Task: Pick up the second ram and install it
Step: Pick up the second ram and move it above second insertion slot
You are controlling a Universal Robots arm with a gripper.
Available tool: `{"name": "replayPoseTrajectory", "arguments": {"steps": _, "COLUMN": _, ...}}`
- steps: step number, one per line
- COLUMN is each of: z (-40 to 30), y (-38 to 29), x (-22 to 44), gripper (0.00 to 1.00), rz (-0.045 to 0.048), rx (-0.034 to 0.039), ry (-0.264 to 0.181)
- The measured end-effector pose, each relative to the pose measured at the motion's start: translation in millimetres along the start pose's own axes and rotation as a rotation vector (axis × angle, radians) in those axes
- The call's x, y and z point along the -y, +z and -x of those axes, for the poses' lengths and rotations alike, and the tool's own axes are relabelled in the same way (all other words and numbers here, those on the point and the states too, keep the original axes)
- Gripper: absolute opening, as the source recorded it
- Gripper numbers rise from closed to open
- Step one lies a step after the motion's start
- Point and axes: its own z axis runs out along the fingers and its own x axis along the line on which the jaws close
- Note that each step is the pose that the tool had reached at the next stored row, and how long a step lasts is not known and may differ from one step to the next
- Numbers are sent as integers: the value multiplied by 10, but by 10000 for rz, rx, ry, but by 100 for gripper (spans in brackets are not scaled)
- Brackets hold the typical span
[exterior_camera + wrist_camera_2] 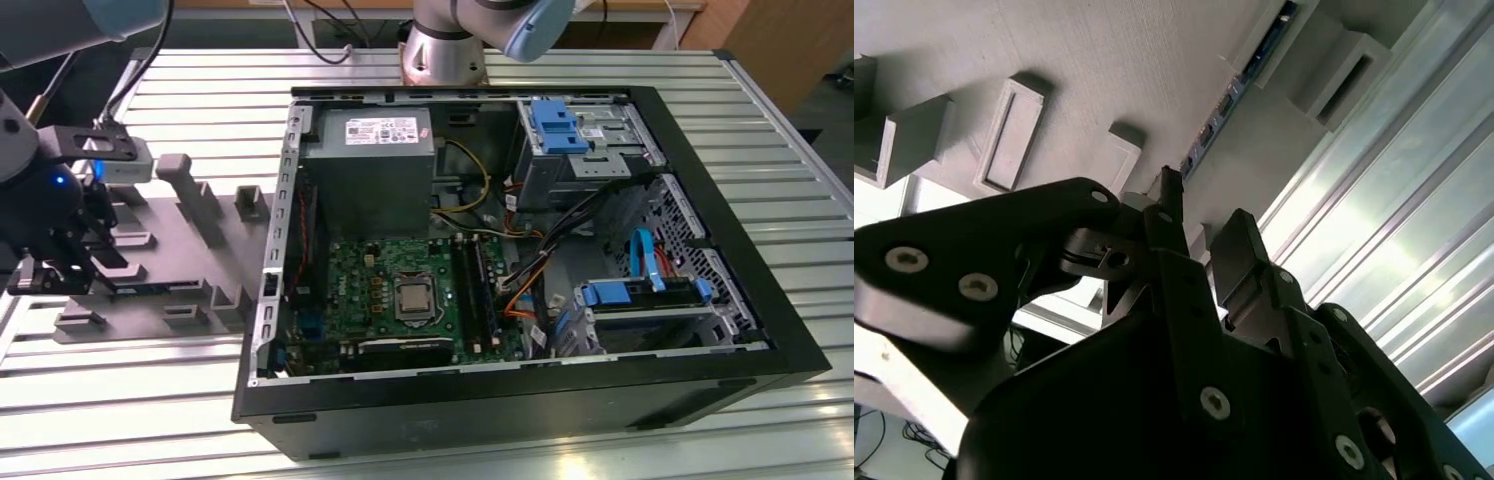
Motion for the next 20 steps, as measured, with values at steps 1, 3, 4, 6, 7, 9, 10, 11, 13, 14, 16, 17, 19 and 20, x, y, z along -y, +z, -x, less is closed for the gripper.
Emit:
{"name": "replayPoseTrajectory", "arguments": {"steps": 1, "z": 7, "y": 5, "x": 0, "gripper": 39, "rz": 0, "rx": 1, "ry": 0}}
{"name": "replayPoseTrajectory", "arguments": {"steps": 3, "z": 15, "y": 22, "x": 0, "gripper": 39, "rz": 0, "rx": 0, "ry": 0}}
{"name": "replayPoseTrajectory", "arguments": {"steps": 4, "z": 18, "y": 32, "x": 1, "gripper": 39, "rz": 1, "rx": -1, "ry": 0}}
{"name": "replayPoseTrajectory", "arguments": {"steps": 6, "z": 21, "y": 55, "x": 1, "gripper": 39, "rz": 0, "rx": 0, "ry": 1}}
{"name": "replayPoseTrajectory", "arguments": {"steps": 7, "z": 22, "y": 65, "x": 1, "gripper": 39, "rz": 0, "rx": 0, "ry": 0}}
{"name": "replayPoseTrajectory", "arguments": {"steps": 9, "z": 22, "y": 88, "x": 2, "gripper": 39, "rz": 0, "rx": 1, "ry": 0}}
{"name": "replayPoseTrajectory", "arguments": {"steps": 10, "z": 22, "y": 99, "x": 2, "gripper": 39, "rz": 0, "rx": 2, "ry": 0}}
{"name": "replayPoseTrajectory", "arguments": {"steps": 11, "z": 23, "y": 107, "x": 2, "gripper": 39, "rz": -1, "rx": 2, "ry": 0}}
{"name": "replayPoseTrajectory", "arguments": {"steps": 13, "z": 25, "y": 118, "x": 2, "gripper": 39, "rz": 1, "rx": 2, "ry": 1}}
{"name": "replayPoseTrajectory", "arguments": {"steps": 14, "z": 29, "y": 123, "x": 2, "gripper": 39, "rz": 2, "rx": 1, "ry": 2}}
{"name": "replayPoseTrajectory", "arguments": {"steps": 16, "z": 31, "y": 140, "x": 3, "gripper": 39, "rz": 0, "rx": 3, "ry": 0}}
{"name": "replayPoseTrajectory", "arguments": {"steps": 17, "z": 31, "y": 150, "x": 3, "gripper": 39, "rz": 0, "rx": 2, "ry": -1}}
{"name": "replayPoseTrajectory", "arguments": {"steps": 19, "z": 32, "y": 170, "x": 4, "gripper": 39, "rz": 0, "rx": 2, "ry": 0}}
{"name": "replayPoseTrajectory", "arguments": {"steps": 20, "z": 32, "y": 180, "x": 4, "gripper": 39, "rz": 0, "rx": 2, "ry": 0}}
